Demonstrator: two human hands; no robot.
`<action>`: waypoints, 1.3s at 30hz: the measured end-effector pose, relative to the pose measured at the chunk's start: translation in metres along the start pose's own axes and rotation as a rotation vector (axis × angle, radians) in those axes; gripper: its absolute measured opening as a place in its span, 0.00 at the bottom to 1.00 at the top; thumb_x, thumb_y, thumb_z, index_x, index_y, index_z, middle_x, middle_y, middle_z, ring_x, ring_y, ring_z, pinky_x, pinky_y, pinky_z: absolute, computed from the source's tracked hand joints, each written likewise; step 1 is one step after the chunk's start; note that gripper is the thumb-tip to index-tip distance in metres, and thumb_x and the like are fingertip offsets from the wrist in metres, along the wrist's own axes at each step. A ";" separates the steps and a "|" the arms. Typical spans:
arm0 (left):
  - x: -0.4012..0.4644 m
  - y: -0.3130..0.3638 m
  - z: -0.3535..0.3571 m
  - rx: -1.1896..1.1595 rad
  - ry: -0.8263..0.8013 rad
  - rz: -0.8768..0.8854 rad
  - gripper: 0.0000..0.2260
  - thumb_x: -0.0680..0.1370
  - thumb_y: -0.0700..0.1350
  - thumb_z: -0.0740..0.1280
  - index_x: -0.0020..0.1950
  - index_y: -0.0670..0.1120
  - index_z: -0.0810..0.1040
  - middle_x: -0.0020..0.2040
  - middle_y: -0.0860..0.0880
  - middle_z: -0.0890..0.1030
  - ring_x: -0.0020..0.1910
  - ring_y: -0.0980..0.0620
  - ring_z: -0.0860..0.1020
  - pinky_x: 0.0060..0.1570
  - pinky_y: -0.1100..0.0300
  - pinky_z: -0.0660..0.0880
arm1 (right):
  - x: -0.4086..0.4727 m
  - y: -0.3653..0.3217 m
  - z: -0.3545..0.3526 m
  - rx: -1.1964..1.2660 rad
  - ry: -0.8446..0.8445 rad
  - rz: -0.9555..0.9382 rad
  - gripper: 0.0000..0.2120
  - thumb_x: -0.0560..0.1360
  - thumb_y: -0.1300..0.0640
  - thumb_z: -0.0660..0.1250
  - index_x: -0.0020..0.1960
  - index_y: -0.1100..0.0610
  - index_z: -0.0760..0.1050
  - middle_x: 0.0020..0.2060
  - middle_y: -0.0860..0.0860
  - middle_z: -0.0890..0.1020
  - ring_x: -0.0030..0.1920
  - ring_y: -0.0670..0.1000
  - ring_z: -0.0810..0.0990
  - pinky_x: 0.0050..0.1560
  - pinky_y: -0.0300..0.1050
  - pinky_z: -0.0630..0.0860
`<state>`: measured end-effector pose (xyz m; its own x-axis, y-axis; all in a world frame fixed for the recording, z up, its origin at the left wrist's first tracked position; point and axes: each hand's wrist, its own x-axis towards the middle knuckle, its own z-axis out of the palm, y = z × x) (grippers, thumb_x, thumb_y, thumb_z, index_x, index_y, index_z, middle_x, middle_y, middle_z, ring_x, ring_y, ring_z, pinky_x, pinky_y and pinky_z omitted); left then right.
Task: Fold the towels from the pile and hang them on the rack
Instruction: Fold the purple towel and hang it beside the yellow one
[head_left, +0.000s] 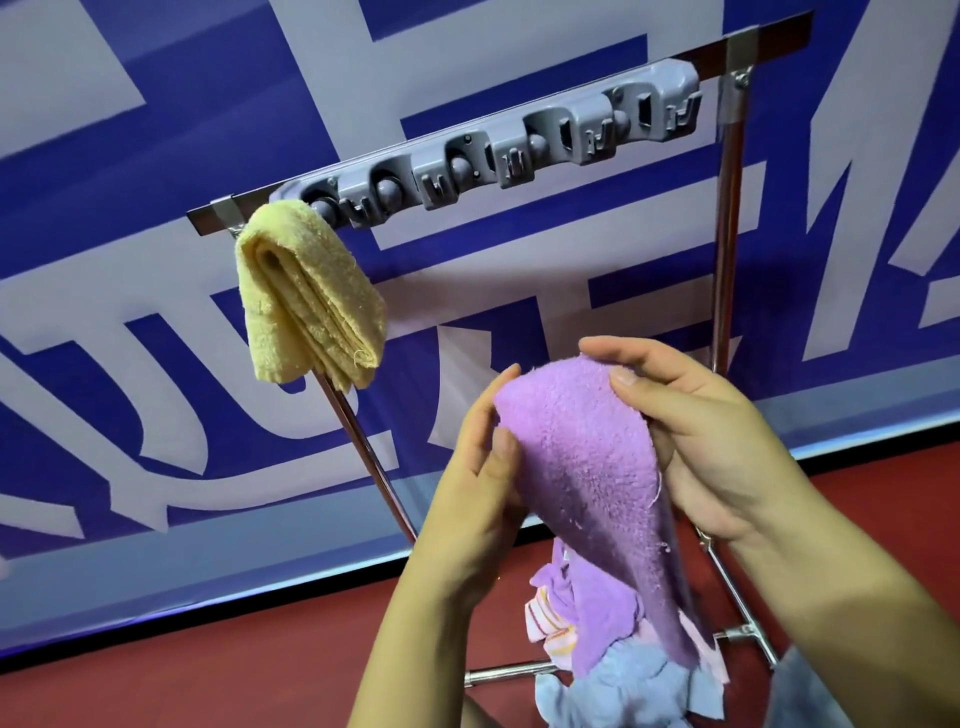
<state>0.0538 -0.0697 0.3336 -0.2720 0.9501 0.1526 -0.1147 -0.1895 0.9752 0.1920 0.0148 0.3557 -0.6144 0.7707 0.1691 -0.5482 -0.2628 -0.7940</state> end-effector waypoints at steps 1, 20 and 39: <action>-0.002 -0.001 0.002 -0.014 -0.054 0.006 0.40 0.62 0.62 0.77 0.71 0.58 0.66 0.67 0.54 0.76 0.64 0.53 0.76 0.56 0.55 0.76 | 0.001 -0.002 0.000 0.024 0.020 0.024 0.13 0.77 0.67 0.57 0.49 0.57 0.79 0.37 0.49 0.83 0.35 0.44 0.80 0.34 0.34 0.77; -0.003 0.020 0.011 0.212 0.171 0.183 0.28 0.66 0.40 0.75 0.63 0.60 0.75 0.51 0.49 0.85 0.46 0.52 0.83 0.44 0.60 0.79 | -0.010 -0.002 -0.009 -0.324 -0.116 0.054 0.15 0.69 0.57 0.68 0.55 0.48 0.79 0.47 0.58 0.85 0.45 0.53 0.82 0.45 0.42 0.79; -0.006 0.024 0.011 0.028 0.044 0.184 0.37 0.71 0.32 0.70 0.72 0.58 0.62 0.54 0.66 0.82 0.55 0.60 0.80 0.49 0.65 0.77 | -0.008 -0.030 0.005 0.067 -0.236 0.059 0.20 0.70 0.69 0.56 0.58 0.60 0.77 0.49 0.62 0.82 0.46 0.53 0.82 0.46 0.43 0.81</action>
<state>0.0635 -0.0771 0.3576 -0.3275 0.8883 0.3219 -0.0328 -0.3512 0.9357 0.2109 0.0134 0.3812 -0.7576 0.5978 0.2621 -0.5393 -0.3470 -0.7673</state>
